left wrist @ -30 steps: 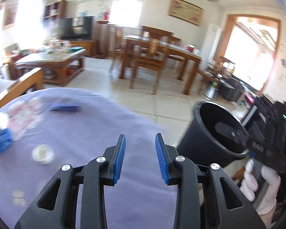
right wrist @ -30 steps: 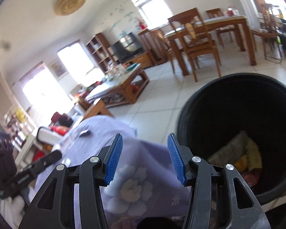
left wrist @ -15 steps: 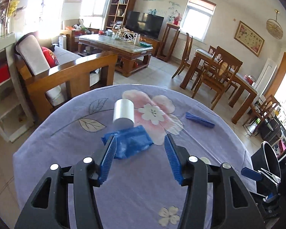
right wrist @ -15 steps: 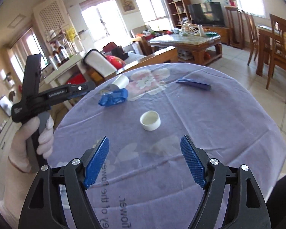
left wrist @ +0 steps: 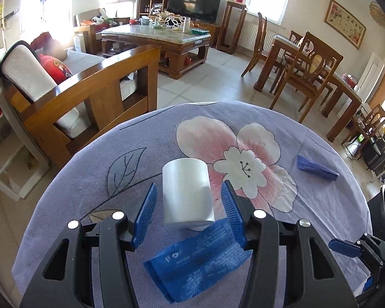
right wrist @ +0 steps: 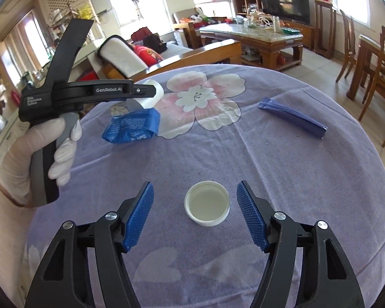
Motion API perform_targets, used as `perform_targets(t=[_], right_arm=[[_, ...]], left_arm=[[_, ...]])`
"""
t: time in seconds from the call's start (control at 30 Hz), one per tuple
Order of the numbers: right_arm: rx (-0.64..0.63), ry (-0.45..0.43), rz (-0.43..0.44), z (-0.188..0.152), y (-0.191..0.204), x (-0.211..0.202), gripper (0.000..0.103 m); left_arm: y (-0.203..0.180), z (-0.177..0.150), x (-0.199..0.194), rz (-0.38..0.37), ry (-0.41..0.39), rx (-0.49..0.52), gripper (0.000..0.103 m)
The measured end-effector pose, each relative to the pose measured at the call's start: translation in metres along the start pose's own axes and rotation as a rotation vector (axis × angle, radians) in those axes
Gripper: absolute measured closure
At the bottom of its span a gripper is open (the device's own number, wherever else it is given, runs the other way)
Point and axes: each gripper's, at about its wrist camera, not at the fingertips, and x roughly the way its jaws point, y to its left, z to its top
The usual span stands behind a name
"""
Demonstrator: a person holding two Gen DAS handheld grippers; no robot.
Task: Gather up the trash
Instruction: 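Grasp the white cup with the left gripper while the right gripper grasps the white bottle cap, then carry the cup and cap to the bin and open both grippers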
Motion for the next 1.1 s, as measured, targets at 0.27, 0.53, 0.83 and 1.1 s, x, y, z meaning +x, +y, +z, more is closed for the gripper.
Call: perform_targets(t=[0.27,0.53,0.83,1.1], right_arm=[[-0.013,0.009,-0.042,0.000,-0.003,0.006,0.062],[0.015,-0.018,-0.021,-0.006,-0.009,-0.002,0.066],[0.048,-0.119,0.032,-0.022,-0.005,-0.052,0.066],[0.113,-0.218,0.072,-0.058,-0.015,-0.109,0.065]], left_arm=[[-0.002,-0.011,-0.003,0.003,-0.025,-0.013,0.064],[-0.013,-0.019,-0.035,0.005,-0.128,0.006,0.064],[-0.065,-0.034,-0.106,0.006,-0.263,0.120,0.064],[-0.122,-0.067,-0.148,-0.072,-0.310,0.179,0.064]])
